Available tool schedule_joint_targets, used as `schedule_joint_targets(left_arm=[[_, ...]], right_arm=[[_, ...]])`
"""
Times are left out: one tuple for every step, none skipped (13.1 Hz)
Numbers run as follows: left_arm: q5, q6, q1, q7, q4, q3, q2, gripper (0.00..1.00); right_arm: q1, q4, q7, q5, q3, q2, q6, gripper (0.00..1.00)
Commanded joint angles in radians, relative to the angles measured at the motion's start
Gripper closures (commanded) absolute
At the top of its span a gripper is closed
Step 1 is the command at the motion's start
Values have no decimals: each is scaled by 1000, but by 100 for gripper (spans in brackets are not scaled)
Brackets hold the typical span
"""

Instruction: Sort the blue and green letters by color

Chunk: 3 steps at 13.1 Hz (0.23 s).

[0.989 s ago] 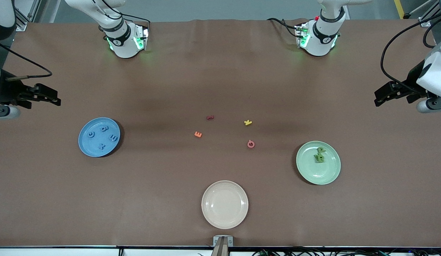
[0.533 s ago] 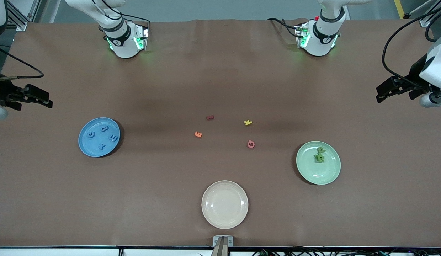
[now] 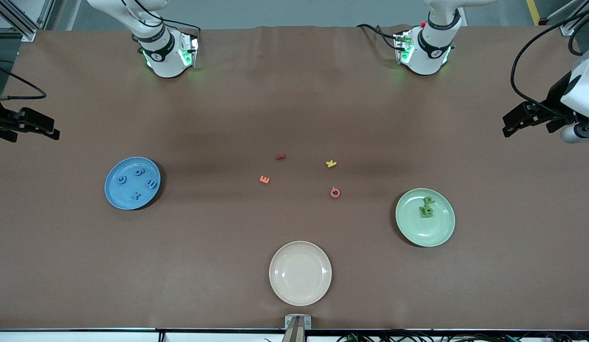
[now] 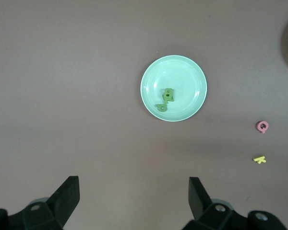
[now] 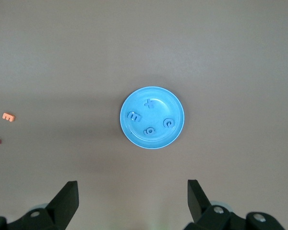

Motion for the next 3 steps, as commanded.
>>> schedule_joint_targets(left_arm=[[-17,-29,6,1,10,-4,-20,0],[-17,-29,6,-2,11,-4,-20,0],[-17,-29,8,-2,14,-3,-20,0]], right_arm=[[-4,-89,11,-41,15,-70,42,0],[-4,-81,12,-41,16,-68,47,0],[-5,-77,12,-41,16,-67,47,0]])
